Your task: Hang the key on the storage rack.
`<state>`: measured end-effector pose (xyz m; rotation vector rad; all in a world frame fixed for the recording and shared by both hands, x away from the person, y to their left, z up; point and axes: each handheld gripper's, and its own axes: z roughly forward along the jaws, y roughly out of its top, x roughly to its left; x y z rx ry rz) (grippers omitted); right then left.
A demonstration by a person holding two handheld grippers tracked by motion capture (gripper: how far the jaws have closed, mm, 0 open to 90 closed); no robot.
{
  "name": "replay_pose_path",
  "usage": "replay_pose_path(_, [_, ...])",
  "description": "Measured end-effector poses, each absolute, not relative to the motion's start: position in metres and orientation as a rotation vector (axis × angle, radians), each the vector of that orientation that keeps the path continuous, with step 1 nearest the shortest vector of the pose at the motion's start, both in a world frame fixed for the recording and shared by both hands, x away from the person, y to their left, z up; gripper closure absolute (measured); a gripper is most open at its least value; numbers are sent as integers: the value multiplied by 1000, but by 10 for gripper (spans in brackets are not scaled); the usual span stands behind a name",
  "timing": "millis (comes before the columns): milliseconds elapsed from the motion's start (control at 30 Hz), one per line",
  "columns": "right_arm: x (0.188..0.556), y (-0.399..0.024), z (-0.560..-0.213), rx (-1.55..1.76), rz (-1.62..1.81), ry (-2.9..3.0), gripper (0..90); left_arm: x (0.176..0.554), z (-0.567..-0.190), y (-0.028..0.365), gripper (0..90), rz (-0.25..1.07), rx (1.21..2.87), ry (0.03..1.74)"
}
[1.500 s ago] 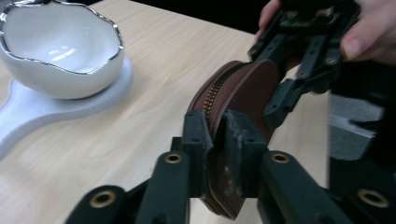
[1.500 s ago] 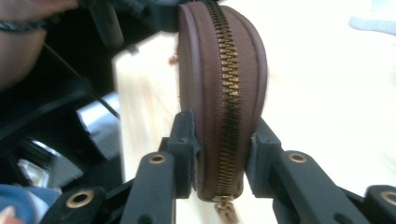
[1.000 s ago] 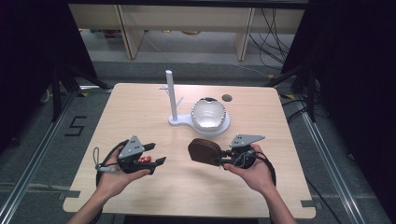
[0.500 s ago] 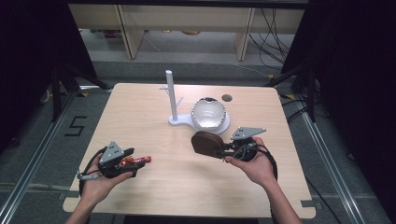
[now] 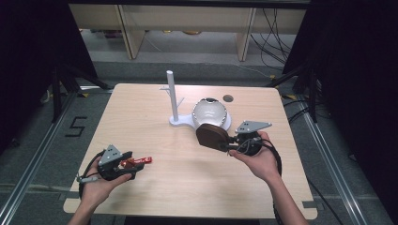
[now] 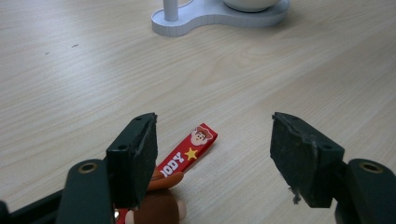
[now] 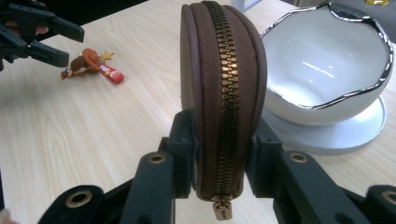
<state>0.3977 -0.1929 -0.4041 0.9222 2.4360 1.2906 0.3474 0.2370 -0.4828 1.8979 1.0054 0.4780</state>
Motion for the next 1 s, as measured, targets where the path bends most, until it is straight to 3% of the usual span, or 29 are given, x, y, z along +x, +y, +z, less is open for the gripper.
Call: replay_pose_path(1000, [432,-200,-366,916,1239,2337,685,348,-484,239,304,468,1873,1036])
